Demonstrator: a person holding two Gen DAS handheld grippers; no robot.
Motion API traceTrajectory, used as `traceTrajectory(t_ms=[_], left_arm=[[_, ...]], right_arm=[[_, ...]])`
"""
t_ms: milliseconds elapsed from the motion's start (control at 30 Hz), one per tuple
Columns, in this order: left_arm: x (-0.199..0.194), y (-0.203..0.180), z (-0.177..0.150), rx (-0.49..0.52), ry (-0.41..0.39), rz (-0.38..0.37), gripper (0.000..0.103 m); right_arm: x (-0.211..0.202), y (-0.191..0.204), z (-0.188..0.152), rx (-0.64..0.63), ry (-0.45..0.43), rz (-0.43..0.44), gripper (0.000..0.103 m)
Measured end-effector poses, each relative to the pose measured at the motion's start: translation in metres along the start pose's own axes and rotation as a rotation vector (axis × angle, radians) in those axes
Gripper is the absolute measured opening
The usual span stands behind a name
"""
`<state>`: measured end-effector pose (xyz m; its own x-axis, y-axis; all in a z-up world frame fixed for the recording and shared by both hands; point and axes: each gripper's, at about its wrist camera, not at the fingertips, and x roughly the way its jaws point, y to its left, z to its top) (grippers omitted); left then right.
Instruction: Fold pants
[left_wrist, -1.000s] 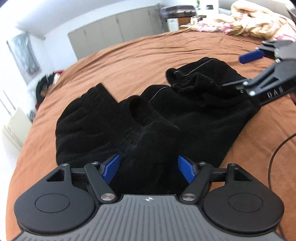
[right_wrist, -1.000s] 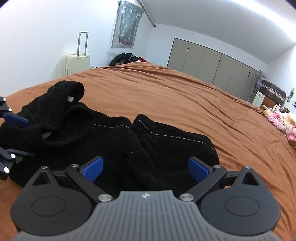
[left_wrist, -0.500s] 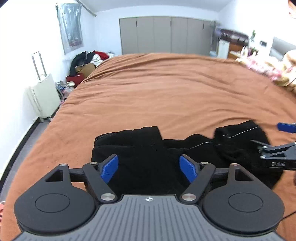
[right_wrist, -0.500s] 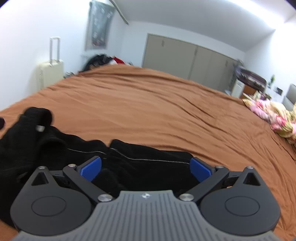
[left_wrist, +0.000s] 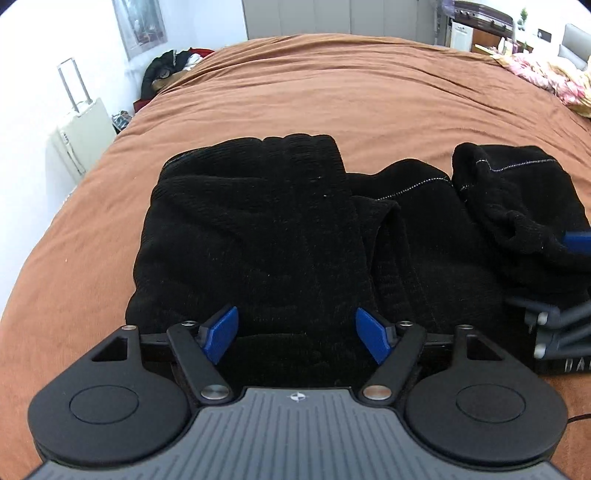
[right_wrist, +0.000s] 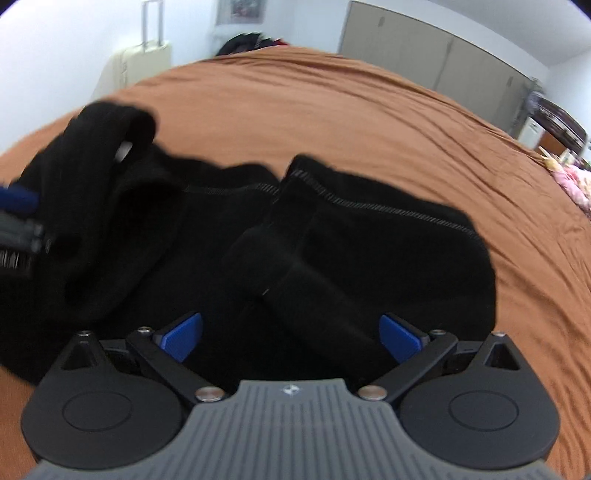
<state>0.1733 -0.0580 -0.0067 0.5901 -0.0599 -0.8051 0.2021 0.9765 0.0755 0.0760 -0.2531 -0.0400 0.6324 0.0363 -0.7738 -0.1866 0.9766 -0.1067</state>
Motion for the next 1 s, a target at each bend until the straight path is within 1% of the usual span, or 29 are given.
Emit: traceTrajectory(t_ms=[67, 133, 300, 433, 567, 767, 1000], left_arm=[[-0.004, 0.002, -0.003, -0.032, -0.010, 0.001, 0.085], [-0.009, -0.001, -0.003, -0.040, -0.030, 0.015, 0.085], [-0.027, -0.009, -0.006, -0.064, -0.058, 0.067, 0.086], [-0.041, -0.015, -0.010, -0.102, -0.057, 0.101, 0.086], [-0.054, -0.015, -0.014, -0.126, -0.059, 0.086, 0.086], [-0.069, -0.017, -0.019, -0.126, -0.089, 0.094, 0.086], [-0.064, -0.020, -0.020, -0.100, -0.090, 0.108, 0.087]], right_arm=[[-0.004, 0.002, -0.004, -0.023, -0.005, 0.006, 0.097], [-0.012, 0.002, -0.006, -0.022, -0.022, 0.012, 0.097], [-0.051, -0.001, -0.005, 0.014, -0.077, 0.007, 0.098], [-0.074, 0.007, -0.009, 0.038, -0.086, -0.029, 0.098], [-0.084, 0.017, -0.016, 0.075, -0.090, -0.053, 0.098], [-0.092, 0.024, -0.021, 0.075, -0.099, -0.067, 0.098], [-0.091, 0.016, -0.028, 0.094, -0.100, -0.070, 0.098]])
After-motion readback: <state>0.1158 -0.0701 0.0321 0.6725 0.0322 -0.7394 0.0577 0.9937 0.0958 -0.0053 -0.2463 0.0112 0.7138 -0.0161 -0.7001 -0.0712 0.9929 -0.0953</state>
